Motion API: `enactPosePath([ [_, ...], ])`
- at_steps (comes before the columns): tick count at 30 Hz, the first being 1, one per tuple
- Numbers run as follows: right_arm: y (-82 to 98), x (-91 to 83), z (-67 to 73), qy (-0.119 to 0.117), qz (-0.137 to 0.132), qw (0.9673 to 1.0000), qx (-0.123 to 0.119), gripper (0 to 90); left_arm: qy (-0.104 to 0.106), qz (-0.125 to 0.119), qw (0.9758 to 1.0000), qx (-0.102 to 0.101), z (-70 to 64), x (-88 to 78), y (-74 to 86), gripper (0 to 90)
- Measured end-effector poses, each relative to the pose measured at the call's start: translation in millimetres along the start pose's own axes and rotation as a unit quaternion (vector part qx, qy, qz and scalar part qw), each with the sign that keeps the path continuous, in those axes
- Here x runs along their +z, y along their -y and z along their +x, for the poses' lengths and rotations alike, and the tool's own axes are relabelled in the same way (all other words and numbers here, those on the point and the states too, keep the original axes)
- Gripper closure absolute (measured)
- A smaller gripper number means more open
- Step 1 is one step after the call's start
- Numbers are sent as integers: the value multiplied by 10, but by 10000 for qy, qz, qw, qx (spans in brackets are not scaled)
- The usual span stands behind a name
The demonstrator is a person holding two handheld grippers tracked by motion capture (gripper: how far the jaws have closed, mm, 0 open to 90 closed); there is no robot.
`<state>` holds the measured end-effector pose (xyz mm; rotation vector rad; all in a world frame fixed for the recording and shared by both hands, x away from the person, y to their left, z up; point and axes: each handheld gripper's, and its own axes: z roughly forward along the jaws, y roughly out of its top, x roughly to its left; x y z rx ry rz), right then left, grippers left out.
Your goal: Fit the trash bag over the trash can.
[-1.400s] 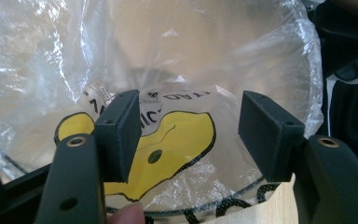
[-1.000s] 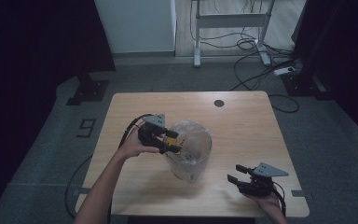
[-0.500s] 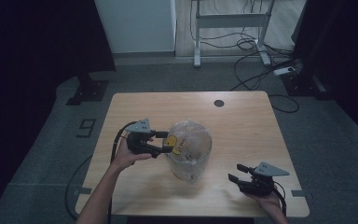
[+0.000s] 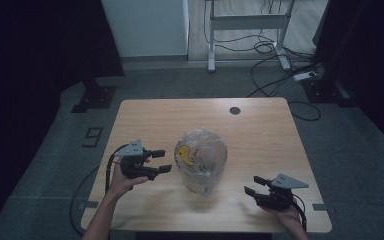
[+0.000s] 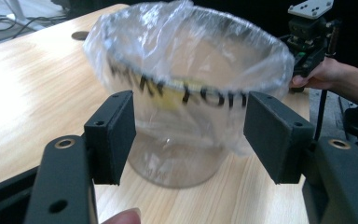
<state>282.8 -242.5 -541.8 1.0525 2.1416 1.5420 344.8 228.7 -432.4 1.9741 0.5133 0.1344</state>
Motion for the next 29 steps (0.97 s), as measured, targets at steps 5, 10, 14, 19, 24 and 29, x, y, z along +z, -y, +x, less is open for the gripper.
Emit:
enactPosePath([
  [5, 12, 12, -3, 6, 39, 10000, -10, 380, -126, 102, 9998, -64, -20, -40, 197, 337],
  [10, 14, 15, -5, 25, 53, 10000, -13, 379, -198, 242, 9994, -165, -7, -27, 364, 333],
  [14, 18, 17, -11, 39, 62, 10000, -12, 378, -216, 292, 9990, -249, 5, -8, 461, 333],
  [19, 25, 19, -16, 58, 86, 9999, -16, 378, -206, 357, 9986, -318, 14, 39, 552, 333],
  [24, 29, 19, -16, 64, 100, 9999, -35, 378, -267, 519, 9978, -318, 13, 84, 603, 332],
  [29, 28, 17, -16, 81, 108, 9999, -65, 377, -237, 551, 9977, -313, 11, 123, 618, 330],
])
